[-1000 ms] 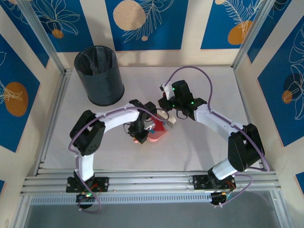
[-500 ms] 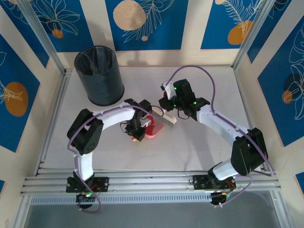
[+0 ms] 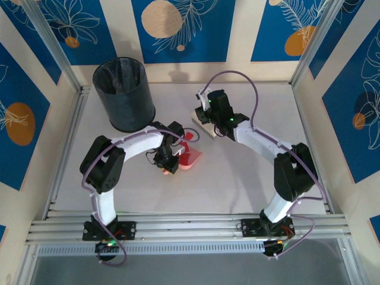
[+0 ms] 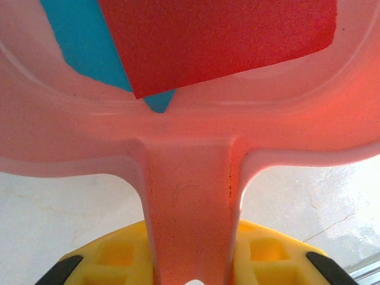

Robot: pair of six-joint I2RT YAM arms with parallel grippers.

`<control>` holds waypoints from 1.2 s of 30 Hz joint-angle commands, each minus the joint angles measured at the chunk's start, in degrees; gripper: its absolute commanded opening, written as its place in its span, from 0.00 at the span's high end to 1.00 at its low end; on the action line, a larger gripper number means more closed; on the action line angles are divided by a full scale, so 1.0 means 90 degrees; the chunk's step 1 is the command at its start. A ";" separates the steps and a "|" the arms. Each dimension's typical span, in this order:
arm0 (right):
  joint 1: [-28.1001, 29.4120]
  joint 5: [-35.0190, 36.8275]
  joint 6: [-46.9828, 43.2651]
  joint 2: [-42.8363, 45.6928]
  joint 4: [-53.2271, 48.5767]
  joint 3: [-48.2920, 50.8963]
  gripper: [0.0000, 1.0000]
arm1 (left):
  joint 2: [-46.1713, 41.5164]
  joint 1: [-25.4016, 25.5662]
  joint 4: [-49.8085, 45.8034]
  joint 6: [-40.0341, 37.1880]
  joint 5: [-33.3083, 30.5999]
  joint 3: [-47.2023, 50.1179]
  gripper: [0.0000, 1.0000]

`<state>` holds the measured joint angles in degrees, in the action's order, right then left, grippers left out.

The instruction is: Sweep away the paper scraps from the table

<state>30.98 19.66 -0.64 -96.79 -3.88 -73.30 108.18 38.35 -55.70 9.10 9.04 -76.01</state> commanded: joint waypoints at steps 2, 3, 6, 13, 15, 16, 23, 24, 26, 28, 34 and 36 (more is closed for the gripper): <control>0.0139 0.0101 -0.0437 -0.0418 0.0165 -0.0542 1.00 | -0.0096 -0.0119 -0.0129 0.0016 0.0196 0.0086 1.00; 0.0151 -0.0017 -0.0508 -0.0479 0.0102 -0.0583 1.00 | -0.0096 -0.0125 -0.0129 0.0007 0.0197 0.0077 1.00; 0.0191 -0.0320 -0.0590 -0.0608 -0.0068 -0.0660 1.00 | -0.0077 -0.0149 -0.0120 -0.0005 0.0226 0.0076 1.00; 0.0217 -0.1135 -0.0758 -0.0546 -0.0676 -0.0568 1.00 | -0.0029 -0.0188 -0.0110 -0.0006 0.0236 0.0025 1.00; 0.0221 -0.1452 -0.0758 -0.0488 -0.0904 -0.0562 1.00 | -0.0013 -0.0185 -0.0117 -0.0016 0.0236 -0.0001 1.00; 0.0215 -0.1588 -0.0758 -0.0456 -0.1010 -0.0567 1.00 | -0.0001 -0.0189 -0.0131 -0.0026 0.0236 -0.0026 1.00; 0.0243 -0.2388 -0.0759 -0.0101 -0.1302 -0.0362 1.00 | 0.0012 -0.0188 -0.0140 -0.0042 0.0331 -0.0041 1.00; 0.0249 -0.2458 -0.0759 -0.0047 -0.1366 -0.0368 1.00 | 0.0003 -0.0187 -0.0147 -0.0054 0.0322 -0.0041 1.00; 0.0278 -0.2534 -0.0770 0.0029 -0.1467 -0.0369 1.00 | -0.0018 -0.0189 -0.0156 -0.0054 0.0318 -0.0042 1.00; 0.0288 -0.2525 -0.0771 0.0084 -0.1543 -0.0386 1.00 | -0.0038 -0.0187 -0.0157 -0.0054 0.0314 -0.0061 1.00; 0.0320 -0.2121 -0.0748 0.0263 -0.1532 -0.0353 1.00 | -0.0116 -0.0187 -0.0130 -0.0046 0.0170 -0.0035 1.00; 0.0308 -0.1890 -0.0674 0.0365 -0.1315 -0.0271 1.00 | -0.0177 -0.0182 -0.0082 -0.0051 0.0041 -0.0022 1.00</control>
<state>33.01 1.63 -7.40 -96.75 -16.60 -76.75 108.14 37.50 -55.61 8.88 10.35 -76.01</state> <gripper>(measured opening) 0.262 0.248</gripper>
